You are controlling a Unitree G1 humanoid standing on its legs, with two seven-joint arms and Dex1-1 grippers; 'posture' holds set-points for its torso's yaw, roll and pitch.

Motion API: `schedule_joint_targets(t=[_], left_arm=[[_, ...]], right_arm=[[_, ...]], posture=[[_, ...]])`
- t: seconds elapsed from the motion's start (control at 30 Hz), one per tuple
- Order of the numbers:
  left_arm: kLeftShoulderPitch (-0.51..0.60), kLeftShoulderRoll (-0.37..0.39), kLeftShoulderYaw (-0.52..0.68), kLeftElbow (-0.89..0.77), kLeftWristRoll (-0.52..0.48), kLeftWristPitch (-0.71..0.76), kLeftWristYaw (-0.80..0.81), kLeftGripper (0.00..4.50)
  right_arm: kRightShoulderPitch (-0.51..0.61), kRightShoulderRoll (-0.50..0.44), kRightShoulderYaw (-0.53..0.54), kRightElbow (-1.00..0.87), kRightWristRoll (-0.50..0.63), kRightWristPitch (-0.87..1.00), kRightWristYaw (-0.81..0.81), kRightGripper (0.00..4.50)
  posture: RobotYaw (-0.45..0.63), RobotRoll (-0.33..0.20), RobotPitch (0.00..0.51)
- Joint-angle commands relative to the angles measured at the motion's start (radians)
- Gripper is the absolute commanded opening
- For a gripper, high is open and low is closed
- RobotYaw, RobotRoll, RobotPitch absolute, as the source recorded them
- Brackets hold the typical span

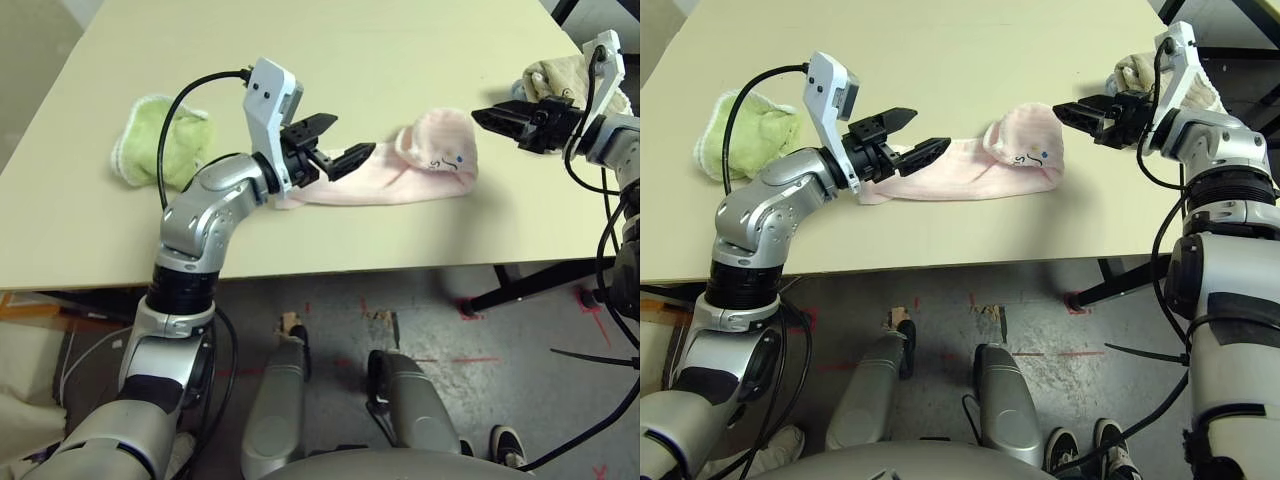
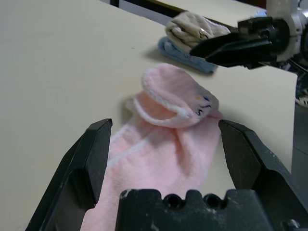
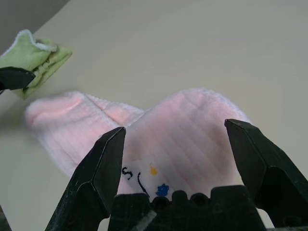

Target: Fold the towel and set it aside.

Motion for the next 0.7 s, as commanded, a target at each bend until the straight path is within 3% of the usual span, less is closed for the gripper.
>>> schedule_joint_targets(t=[0.03,0.27,0.7], left_arm=[[-0.014,-0.027,-0.078,0.053,0.049,-0.019,-0.023,4.5],[-0.134,-0.123,-0.157,0.331,0.163,-0.179,-0.074,4.5],[-0.301,-0.254,-0.169,0.828,0.347,-0.48,-0.097,4.5]], right_arm=[[0.022,-0.036,0.028,-0.005,-0.043,-0.019,0.029,4.47],[0.09,-0.105,0.092,-0.1,-0.077,0.01,0.194,4.47],[0.172,-0.132,0.076,-0.229,-0.053,0.071,0.187,4.47]], posture=[[0.1,0.0,0.205],[0.08,0.0,0.21],[0.03,0.0,0.212]])
